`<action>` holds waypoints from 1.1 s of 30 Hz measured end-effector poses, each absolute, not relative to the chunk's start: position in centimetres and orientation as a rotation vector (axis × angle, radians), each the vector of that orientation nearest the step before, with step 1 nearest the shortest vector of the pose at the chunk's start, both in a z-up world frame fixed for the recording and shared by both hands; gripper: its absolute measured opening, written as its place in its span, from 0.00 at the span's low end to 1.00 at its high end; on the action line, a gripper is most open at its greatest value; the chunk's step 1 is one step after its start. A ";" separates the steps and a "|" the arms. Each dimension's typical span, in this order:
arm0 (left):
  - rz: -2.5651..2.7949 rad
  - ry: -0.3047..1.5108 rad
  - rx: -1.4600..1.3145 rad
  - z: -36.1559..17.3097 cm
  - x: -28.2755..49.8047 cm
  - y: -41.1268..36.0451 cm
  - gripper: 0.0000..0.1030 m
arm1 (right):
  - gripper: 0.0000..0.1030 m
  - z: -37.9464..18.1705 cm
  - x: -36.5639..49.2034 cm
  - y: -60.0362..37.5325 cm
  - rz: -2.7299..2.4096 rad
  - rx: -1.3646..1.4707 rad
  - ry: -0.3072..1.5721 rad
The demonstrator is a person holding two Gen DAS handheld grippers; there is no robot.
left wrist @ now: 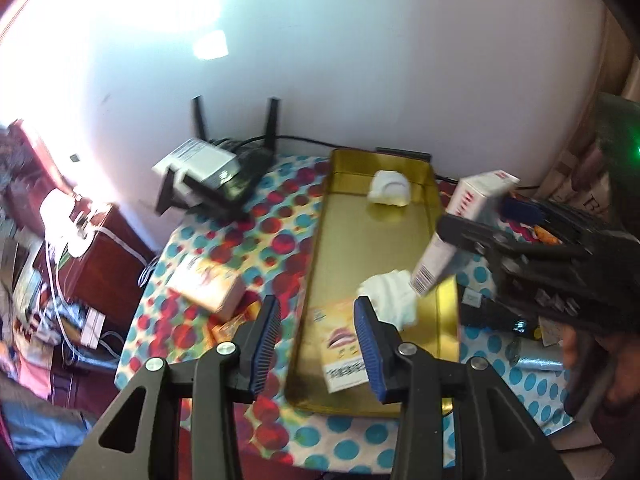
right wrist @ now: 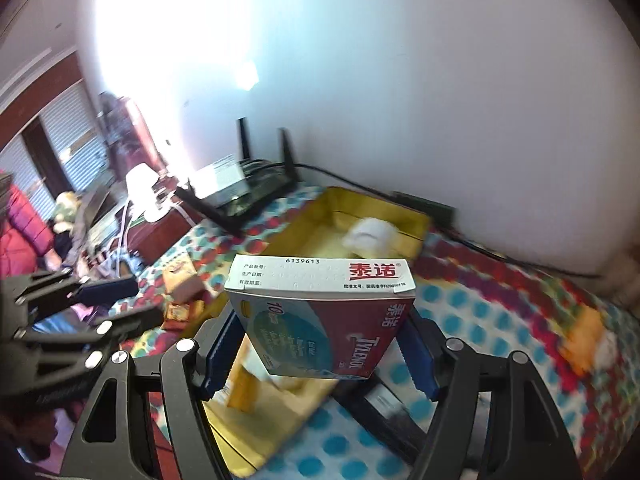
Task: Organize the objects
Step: 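Drop the sock into the gold tray with left while right places the Tylenol box there, then grasp the orange toy figure with right while left grasps another white sock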
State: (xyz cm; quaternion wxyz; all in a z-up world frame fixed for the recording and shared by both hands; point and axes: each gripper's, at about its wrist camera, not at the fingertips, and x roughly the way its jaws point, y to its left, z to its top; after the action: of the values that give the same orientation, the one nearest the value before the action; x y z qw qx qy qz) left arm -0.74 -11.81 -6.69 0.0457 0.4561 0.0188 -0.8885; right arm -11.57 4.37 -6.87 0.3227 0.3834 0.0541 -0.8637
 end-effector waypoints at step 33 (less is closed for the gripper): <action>-2.758 0.003 1.473 -7.4 -3.4 -5.9 0.40 | 0.85 -9.7 -20.0 23.6 -2.748 1.272 0.030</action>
State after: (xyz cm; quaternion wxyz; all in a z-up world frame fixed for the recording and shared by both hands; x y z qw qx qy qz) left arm -3.40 -5.89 -7.42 0.0075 0.4712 0.0011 -0.8820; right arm -20.01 23.64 -9.73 0.0565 0.4192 0.0098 -0.9061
